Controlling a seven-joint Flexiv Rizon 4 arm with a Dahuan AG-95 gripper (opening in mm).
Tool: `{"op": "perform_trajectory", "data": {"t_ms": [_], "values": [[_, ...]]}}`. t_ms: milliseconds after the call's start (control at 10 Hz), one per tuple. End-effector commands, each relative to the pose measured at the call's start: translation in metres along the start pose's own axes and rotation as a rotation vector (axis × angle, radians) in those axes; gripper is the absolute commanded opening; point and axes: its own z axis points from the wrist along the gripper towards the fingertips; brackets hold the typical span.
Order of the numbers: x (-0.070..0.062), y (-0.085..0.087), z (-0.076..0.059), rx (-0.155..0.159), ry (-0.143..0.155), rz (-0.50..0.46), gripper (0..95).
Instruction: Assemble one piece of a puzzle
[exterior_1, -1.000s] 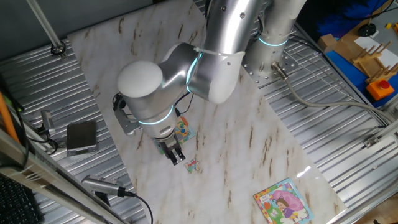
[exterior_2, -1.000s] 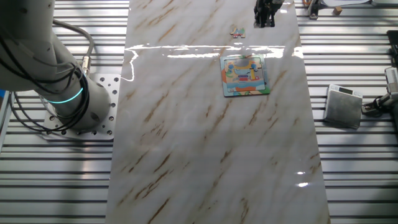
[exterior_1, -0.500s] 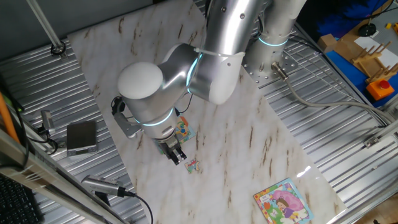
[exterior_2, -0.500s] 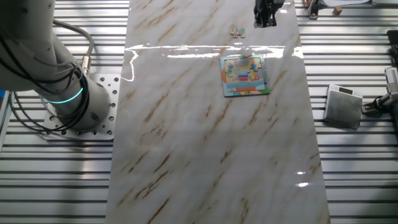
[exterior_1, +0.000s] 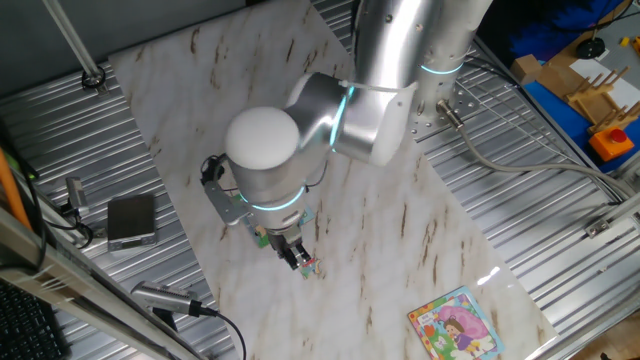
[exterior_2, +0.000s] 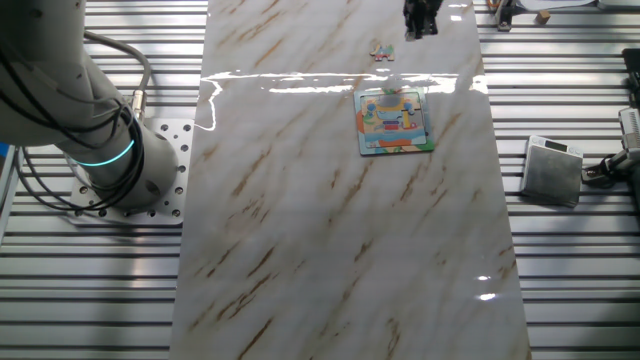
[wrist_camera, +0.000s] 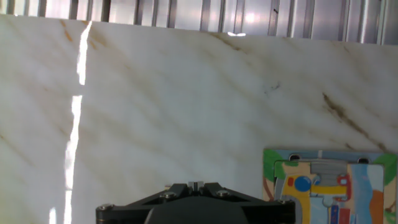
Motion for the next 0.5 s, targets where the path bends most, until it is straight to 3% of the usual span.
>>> {"op": "perform_trajectory", "data": {"t_ms": [100,500], "values": [[0.012,0.004,0.006,0.000,-0.003,0.016,0.0],[0.023,0.017,0.018,0.000,-0.011,0.035,0.0]]}}
